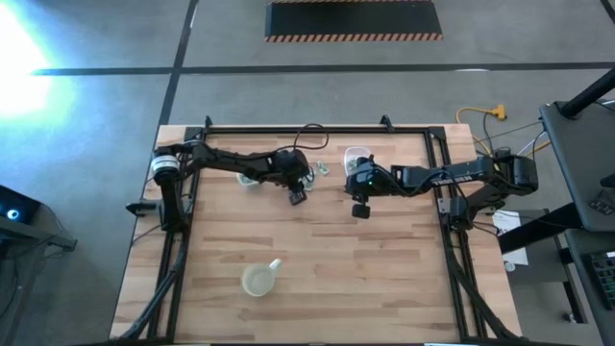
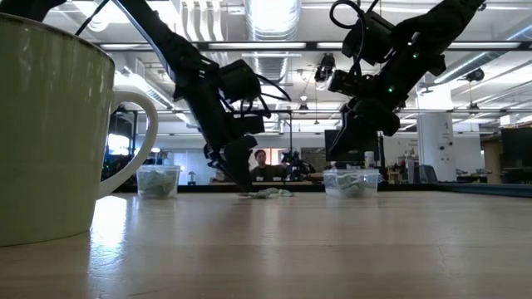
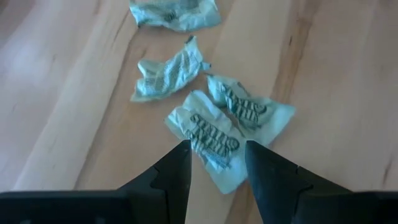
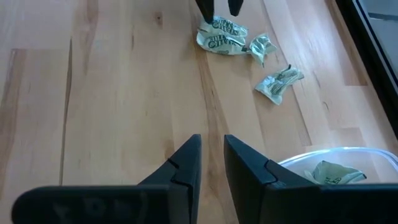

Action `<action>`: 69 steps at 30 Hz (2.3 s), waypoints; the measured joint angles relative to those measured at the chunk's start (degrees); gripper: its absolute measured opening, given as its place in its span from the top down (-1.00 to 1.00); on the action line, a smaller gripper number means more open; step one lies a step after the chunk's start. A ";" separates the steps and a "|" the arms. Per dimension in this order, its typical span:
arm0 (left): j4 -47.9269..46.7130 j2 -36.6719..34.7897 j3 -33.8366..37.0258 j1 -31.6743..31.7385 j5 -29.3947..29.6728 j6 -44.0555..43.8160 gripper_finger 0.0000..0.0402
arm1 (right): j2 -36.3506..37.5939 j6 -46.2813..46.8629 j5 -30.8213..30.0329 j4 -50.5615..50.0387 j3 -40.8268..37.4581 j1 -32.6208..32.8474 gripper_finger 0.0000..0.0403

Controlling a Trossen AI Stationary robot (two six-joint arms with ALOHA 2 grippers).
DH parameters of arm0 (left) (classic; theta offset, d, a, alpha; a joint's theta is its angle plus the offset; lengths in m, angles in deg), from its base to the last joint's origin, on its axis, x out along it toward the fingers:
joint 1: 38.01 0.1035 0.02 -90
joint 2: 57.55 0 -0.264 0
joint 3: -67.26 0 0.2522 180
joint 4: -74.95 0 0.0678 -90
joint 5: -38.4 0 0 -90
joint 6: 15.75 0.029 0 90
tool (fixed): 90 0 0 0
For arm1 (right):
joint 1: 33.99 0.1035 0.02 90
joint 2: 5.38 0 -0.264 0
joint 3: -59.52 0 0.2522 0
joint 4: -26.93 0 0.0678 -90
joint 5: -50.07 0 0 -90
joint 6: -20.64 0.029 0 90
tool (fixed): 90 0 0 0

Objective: Pick and place items into bin
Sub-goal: Put the green stevia packet into the square transparent bin

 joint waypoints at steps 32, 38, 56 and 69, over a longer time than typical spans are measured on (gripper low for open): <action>0.41 1.78 0.25 -0.43 -4.00 -1.36 0.98 | 0.00 -0.30 -0.02 -0.11 0.00 0.00 0.72; -4.30 -0.55 0.34 -0.65 -4.04 -1.33 0.99 | 0.00 -0.32 -0.02 -0.11 -0.02 0.00 0.72; -27.98 -21.20 1.77 -0.84 11.65 -2.80 1.00 | 0.00 -0.30 -0.04 -0.04 -0.26 -0.04 0.72; -28.34 -30.71 15.13 0.44 16.18 -7.37 1.00 | 0.00 -0.22 -0.04 0.26 -0.59 -0.04 0.72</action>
